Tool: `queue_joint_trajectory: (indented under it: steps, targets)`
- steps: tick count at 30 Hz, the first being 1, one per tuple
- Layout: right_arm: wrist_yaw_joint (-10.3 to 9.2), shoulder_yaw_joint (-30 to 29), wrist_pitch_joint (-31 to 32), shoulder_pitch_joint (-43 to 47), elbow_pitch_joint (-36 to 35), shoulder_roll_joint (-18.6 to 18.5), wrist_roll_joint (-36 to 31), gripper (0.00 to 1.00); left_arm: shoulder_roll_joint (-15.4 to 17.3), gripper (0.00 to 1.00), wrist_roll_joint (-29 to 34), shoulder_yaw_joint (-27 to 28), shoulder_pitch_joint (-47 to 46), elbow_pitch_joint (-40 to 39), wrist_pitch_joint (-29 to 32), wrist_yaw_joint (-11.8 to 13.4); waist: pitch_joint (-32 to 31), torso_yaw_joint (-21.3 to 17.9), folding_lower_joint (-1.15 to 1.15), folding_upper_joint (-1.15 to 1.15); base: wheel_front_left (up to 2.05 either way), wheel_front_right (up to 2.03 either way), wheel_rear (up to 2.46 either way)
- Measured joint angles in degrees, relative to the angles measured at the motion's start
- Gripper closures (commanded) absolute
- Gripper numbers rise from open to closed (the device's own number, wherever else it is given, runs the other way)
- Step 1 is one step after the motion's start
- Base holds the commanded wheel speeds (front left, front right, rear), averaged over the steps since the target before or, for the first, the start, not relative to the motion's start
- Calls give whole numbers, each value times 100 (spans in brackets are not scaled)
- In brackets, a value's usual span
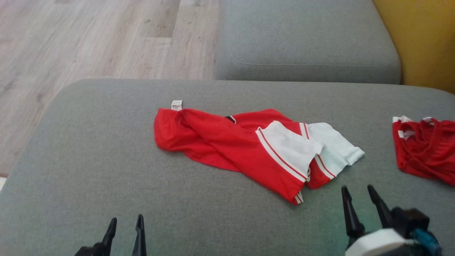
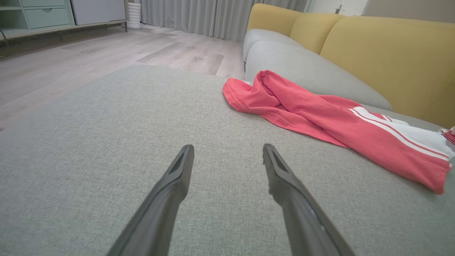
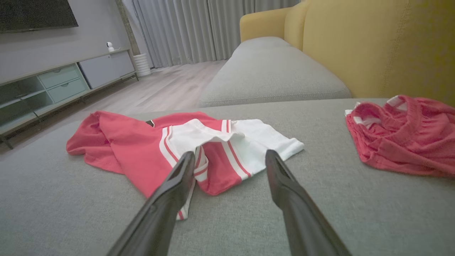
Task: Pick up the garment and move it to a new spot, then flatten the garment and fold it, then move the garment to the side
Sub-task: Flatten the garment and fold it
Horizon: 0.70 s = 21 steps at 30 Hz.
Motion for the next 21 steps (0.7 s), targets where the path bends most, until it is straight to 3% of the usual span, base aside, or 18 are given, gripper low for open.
queue_joint_trajectory:
  steps: [8,15,21]
  targets:
    - [0,-36,270,-761,245,-1,8,0,-3,0,113,-59,-177,-94,2,8,199,277,0,0,0,0,0]
    - [0,-118,716,-1375,1249,-2,242,0,-40,0,210,-219,-259,-147,60,57,445,676,0,0,0,0,0]
    - [0,-100,597,-1751,2031,-5,344,0,-90,0,237,-270,-322,-115,60,49,664,993,1,0,0,0,0]
